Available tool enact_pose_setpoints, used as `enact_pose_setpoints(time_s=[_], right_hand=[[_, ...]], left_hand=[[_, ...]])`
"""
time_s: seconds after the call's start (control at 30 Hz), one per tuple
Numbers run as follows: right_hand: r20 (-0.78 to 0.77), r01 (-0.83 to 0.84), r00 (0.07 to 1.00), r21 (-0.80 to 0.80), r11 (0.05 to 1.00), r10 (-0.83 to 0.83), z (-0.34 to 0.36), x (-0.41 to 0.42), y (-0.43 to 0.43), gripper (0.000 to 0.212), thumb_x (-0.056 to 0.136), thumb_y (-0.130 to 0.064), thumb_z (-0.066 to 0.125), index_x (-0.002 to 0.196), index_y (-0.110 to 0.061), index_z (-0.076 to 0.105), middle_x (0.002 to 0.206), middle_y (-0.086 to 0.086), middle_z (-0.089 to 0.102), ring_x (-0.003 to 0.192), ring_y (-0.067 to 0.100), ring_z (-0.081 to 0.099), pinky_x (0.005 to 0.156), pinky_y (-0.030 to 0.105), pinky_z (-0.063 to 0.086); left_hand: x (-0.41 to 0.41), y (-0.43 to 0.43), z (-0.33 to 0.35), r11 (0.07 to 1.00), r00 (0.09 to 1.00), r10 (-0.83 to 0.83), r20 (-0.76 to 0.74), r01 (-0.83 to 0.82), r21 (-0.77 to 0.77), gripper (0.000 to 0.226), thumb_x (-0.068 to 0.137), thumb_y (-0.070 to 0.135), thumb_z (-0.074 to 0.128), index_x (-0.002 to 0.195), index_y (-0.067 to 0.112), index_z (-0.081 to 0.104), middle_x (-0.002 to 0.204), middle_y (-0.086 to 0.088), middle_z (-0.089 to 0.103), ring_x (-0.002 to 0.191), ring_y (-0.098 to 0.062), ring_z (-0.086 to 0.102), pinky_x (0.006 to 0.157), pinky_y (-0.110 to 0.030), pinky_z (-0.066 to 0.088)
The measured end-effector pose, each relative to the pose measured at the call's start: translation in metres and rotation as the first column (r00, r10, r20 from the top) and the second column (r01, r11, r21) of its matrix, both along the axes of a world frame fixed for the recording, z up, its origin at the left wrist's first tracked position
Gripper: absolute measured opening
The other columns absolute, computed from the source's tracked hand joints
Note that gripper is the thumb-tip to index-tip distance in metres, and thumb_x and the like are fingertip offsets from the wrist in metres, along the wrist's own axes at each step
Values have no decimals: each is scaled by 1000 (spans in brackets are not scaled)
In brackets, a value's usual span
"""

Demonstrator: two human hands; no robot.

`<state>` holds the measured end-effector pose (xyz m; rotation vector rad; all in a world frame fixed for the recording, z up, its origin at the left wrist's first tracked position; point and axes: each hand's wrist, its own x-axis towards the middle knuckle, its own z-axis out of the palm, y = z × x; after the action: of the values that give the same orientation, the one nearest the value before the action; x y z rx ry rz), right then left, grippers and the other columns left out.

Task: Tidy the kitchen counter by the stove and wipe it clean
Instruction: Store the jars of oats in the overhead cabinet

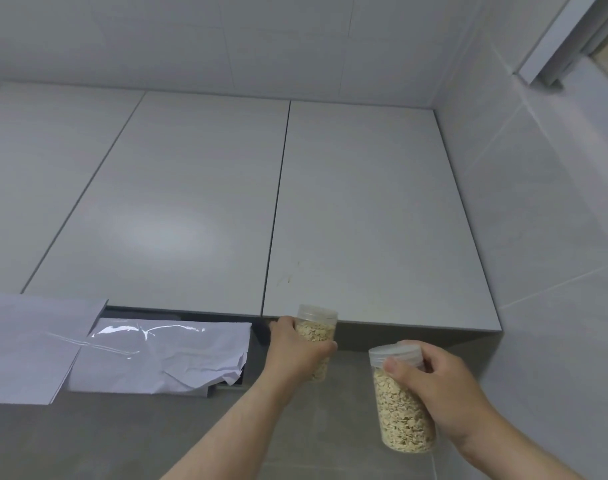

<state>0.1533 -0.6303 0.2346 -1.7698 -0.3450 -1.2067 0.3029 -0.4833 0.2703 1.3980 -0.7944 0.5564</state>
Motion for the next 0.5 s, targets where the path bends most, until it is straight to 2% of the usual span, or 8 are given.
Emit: enact_pose_setpoints(time_s=[0.13,0.3,0.4,0.5], right_hand=[[24,-17,1000,20,1000,17,-1,2,-3,36,58,-31,76,88,-10,74,80,9,75,73,20,71,63,29,54],[39,22,999,18,1000,-22,1,0,-9,40,58,-35,76,90,-11,73,82,10,75,76,23,71,69,37,55],[48,20,999,9,1000,-20,2,-3,-8,39,58,-34,76,90,-11,73,80,9,74,71,18,70,63,29,55],[58,19,998,7,1000,-19,3,-5,-8,39,58,-34,76,89,-11,73,80,8,75,72,18,70,63,28,55]], left_hand=[[-2,0,1,999,999,-41,18,41,-30,53,51,33,77,96,28,49,114,-5,52,89,-16,64,69,-32,58],[-9,-3,4,992,995,-97,26,99,-73,58,46,37,77,98,27,54,116,-10,54,88,-18,66,70,-36,60],[-16,-4,3,991,995,-82,58,88,-97,56,47,35,77,98,27,55,116,-6,49,86,-18,66,76,-41,60],[-25,-4,-1,989,994,-54,99,66,-129,48,55,27,79,95,31,53,113,-1,45,85,-14,64,74,-36,60]])
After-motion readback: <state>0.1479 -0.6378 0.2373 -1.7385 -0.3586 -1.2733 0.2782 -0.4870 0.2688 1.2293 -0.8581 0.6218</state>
